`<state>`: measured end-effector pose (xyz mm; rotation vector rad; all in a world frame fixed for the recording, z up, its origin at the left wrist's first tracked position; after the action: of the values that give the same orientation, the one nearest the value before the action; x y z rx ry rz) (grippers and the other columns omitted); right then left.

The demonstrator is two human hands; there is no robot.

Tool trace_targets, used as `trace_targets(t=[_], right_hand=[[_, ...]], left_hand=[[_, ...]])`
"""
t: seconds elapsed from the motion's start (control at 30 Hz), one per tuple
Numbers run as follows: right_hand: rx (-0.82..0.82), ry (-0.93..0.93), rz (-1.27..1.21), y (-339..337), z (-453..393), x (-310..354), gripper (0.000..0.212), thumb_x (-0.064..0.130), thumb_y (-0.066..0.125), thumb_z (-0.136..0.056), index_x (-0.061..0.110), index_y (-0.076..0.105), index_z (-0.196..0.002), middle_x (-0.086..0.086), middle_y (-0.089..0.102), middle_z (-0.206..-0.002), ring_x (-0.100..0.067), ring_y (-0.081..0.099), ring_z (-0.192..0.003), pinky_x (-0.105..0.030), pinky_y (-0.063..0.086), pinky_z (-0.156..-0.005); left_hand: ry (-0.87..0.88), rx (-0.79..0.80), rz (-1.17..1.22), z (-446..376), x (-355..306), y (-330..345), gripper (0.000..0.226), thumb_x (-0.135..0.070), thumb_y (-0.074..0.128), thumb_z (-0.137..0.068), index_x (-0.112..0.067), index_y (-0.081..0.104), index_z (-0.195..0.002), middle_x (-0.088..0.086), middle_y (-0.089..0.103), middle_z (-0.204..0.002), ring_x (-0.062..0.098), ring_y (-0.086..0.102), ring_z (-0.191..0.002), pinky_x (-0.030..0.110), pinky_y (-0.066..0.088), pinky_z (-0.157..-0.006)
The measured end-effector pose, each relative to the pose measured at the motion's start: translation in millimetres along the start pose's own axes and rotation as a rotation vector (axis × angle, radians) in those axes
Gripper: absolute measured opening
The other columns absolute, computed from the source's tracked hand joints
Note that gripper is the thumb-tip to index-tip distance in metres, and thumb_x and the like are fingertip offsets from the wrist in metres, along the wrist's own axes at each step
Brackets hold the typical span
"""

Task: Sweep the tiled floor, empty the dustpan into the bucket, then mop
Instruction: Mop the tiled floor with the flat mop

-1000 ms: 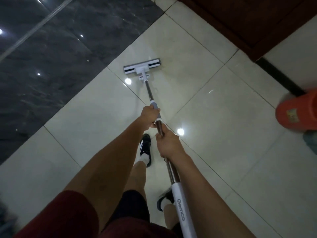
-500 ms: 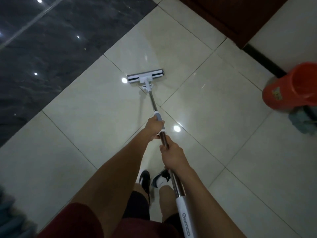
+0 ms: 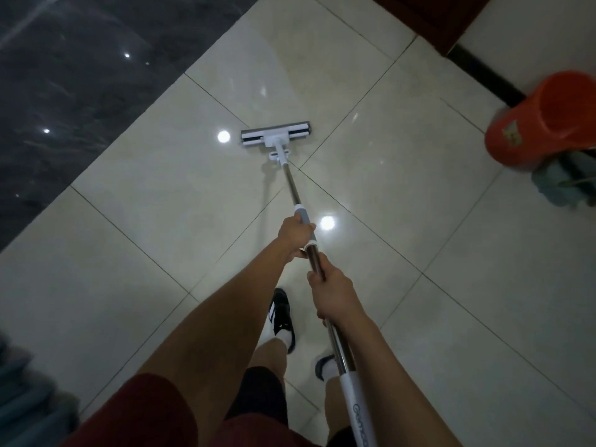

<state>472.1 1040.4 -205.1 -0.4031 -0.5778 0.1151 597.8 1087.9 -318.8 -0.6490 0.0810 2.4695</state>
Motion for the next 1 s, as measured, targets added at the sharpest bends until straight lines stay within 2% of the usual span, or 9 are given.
trace_targets(t=[0.17,0.37,0.43,0.53,0.63,0.73,0.77,0.83,1.0], right_hand=[[-0.002,-0.005,-0.010,-2.7,32.2,-48.3,0.037,0.028,0.044,-0.103,0.030,0.043,-0.140,0.007,0.053,-0.079,-0.011,0.055,-0.067,-0.042,0.060,-0.077],[-0.011,-0.014,-0.009,-16.8,81.6,-134.8,0.041,0.029,0.045,-0.102,0.029,0.043,-0.143,0.001,0.058,-0.090,-0.018,0.060,-0.077,-0.042,0.059,-0.080],[-0.010,-0.017,-0.002,-26.9,97.7,-165.1,0.041,0.030,0.044,-0.103,0.029,0.043,-0.144,0.003,0.058,-0.086,-0.017,0.059,-0.074,-0.036,0.058,-0.074],[-0.009,-0.020,-0.007,-40.1,119.3,-205.4,0.039,0.030,0.043,-0.103,0.029,0.044,-0.142,0.002,0.058,-0.083,-0.018,0.059,-0.071,-0.038,0.059,-0.073],[-0.025,-0.027,-0.025,-55.2,136.3,-236.7,0.037,0.029,0.043,-0.103,0.029,0.046,-0.140,0.002,0.059,-0.085,-0.013,0.057,-0.069,-0.031,0.054,-0.065],[-0.044,-0.044,-0.030,-71.3,147.3,-258.5,0.037,0.028,0.043,-0.104,0.027,0.047,-0.141,0.004,0.060,-0.088,-0.005,0.053,-0.067,-0.018,0.039,-0.056],[-0.048,-0.045,-0.027,-75.2,149.2,-263.6,0.037,0.027,0.043,-0.104,0.028,0.048,-0.140,0.004,0.061,-0.088,-0.005,0.053,-0.067,-0.017,0.038,-0.056],[-0.055,-0.048,-0.028,-81.4,147.7,-267.4,0.035,0.027,0.043,-0.104,0.028,0.049,-0.138,0.004,0.061,-0.085,-0.006,0.054,-0.067,-0.018,0.038,-0.055],[-0.046,-0.044,0.006,-91.1,120.9,-251.3,0.031,0.023,0.045,-0.103,0.028,0.051,-0.134,0.001,0.063,-0.082,-0.009,0.056,-0.063,-0.019,0.036,-0.051]], left_hand=[[0.011,-0.014,-0.044,27.2,37.5,32.8,0.030,-0.017,0.061,-0.099,-0.005,0.057,-0.126,0.022,0.064,-0.118,0.038,0.069,-0.102,0.042,0.060,-0.059],[0.022,-0.058,-0.063,72.0,97.1,97.8,0.038,-0.016,0.062,-0.098,-0.005,0.053,-0.134,0.018,0.064,-0.116,0.034,0.069,-0.096,0.041,0.059,-0.058],[0.025,-0.074,-0.058,87.7,117.4,125.2,0.043,-0.016,0.062,-0.098,-0.007,0.050,-0.139,0.017,0.065,-0.116,0.037,0.070,-0.099,0.045,0.062,-0.063],[0.025,-0.097,-0.034,106.0,142.7,161.3,0.048,-0.015,0.062,-0.098,-0.009,0.048,-0.144,0.017,0.065,-0.115,0.040,0.070,-0.100,0.052,0.063,-0.075],[0.028,-0.117,-0.032,120.2,159.9,191.8,0.052,-0.015,0.064,-0.096,-0.014,0.049,-0.145,0.019,0.066,-0.115,0.039,0.071,-0.098,0.054,0.063,-0.076],[0.045,-0.130,-0.033,126.1,169.5,217.7,0.040,-0.015,0.064,-0.094,-0.017,0.056,-0.133,0.020,0.066,-0.114,0.040,0.071,-0.097,0.056,0.062,-0.078],[0.048,-0.134,-0.040,127.3,170.4,223.7,0.030,-0.016,0.063,-0.094,-0.020,0.058,-0.124,0.020,0.067,-0.113,0.040,0.071,-0.096,0.056,0.062,-0.079],[0.040,-0.146,-0.040,125.6,170.1,230.8,0.026,-0.016,0.062,-0.094,-0.019,0.059,-0.120,0.019,0.068,-0.111,0.037,0.071,-0.095,0.055,0.062,-0.080],[0.062,-0.198,0.043,100.0,155.5,225.8,0.058,-0.016,0.065,-0.092,-0.018,0.051,-0.149,0.013,0.067,-0.123,0.033,0.071,-0.099,0.049,0.061,-0.087]])
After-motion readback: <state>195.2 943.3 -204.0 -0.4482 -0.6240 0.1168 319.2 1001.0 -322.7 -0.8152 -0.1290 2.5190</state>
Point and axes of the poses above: each hand's wrist, its own z-axis away from the middle knuckle, its own y-axis out of the palm, x = y × z, the point moved 7 cm from there along -z, towards the middle knuckle
